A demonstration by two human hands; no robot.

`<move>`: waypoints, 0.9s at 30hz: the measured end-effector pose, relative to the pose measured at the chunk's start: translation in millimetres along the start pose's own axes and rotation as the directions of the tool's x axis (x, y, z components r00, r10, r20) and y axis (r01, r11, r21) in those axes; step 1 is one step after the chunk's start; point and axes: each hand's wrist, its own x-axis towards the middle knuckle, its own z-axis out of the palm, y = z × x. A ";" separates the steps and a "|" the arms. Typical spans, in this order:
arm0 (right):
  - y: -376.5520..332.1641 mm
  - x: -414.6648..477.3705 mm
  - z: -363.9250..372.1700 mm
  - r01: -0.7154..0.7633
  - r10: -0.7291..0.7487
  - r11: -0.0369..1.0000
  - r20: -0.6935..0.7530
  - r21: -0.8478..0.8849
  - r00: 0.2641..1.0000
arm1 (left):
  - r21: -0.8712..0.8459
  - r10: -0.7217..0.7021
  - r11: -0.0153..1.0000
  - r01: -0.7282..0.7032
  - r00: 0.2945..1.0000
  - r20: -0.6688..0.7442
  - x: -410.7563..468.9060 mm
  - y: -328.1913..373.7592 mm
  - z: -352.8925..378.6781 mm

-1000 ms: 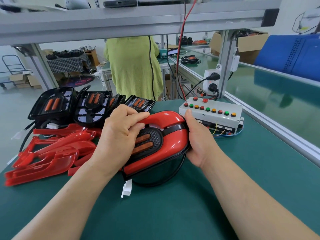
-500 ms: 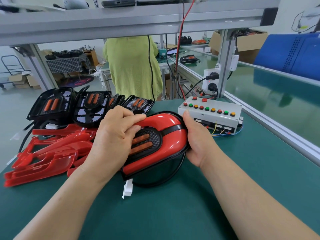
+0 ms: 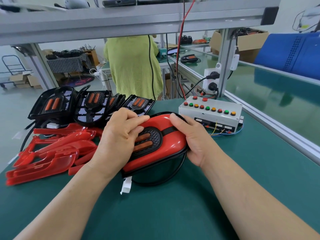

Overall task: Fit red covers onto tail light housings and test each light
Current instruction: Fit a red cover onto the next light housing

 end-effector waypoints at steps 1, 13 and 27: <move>-0.2 -0.6 -0.3 0.001 -0.001 1.000 0.002 0.011 1.000 | -0.001 0.004 1.000 -0.004 1.000 0.009 -0.1 -0.8 0.4; -1.0 -1.0 -2.1 -0.056 0.056 0.998 -0.001 -0.006 0.998 | 0.189 0.155 0.969 -0.156 0.988 0.022 1.7 -11.6 0.8; -1.3 -1.3 -1.3 -0.081 0.080 0.997 -0.017 -0.008 0.997 | 0.073 0.075 0.994 -0.078 0.996 0.042 -1.7 -1.0 0.8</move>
